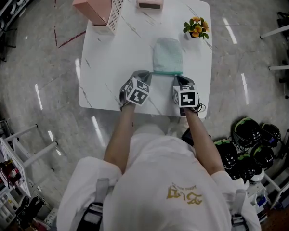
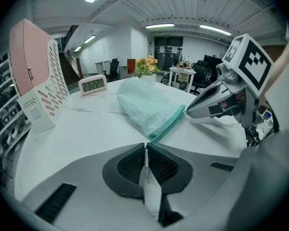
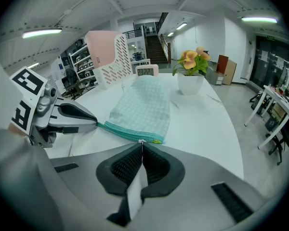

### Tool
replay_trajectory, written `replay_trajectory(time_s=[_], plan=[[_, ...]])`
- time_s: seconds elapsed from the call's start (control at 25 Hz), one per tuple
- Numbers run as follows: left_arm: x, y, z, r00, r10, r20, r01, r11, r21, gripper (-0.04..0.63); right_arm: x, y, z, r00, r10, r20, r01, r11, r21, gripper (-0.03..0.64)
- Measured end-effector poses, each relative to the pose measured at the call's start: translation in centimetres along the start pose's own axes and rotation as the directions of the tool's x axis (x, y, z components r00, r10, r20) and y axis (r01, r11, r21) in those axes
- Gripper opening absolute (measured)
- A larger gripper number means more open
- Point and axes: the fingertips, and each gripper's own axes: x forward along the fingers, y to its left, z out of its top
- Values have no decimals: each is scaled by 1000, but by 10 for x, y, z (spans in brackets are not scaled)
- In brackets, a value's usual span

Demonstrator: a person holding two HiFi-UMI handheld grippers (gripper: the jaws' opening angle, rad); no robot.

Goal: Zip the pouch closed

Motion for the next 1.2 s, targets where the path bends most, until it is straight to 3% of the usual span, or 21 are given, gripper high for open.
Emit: replay_trajectory(time_s=[0.32,0.4,0.52,0.8,1.0,1.2], plan=[[-2,-3,-4,1000,15,-3,-15,1000,8,44,1,-14,-10,999,-25,-26,26,998,65,22],[-3,-3,-3,1000,24,3,-24,1000,-1,72,-1,-18,-12,999,-39,-26,40,996,74,36],[-8,-3,-2,999,27,22,-26,999,-40,153,-7,-20,-13,999,-45,-19,46,997,57,44],[-27,-2,9,992,71,109,-54,987,-150,190,-36,-27,2,995,-61,78,56,996,62,38],[-60,-1,43,970,113,217,-67,975,-210,152,-70,-29,28,978,-54,202,40,997,71,12],[-100,-3,77,924,176,338,-78,956,-283,91,-100,-23,59,948,-21,317,10,999,38,12]])
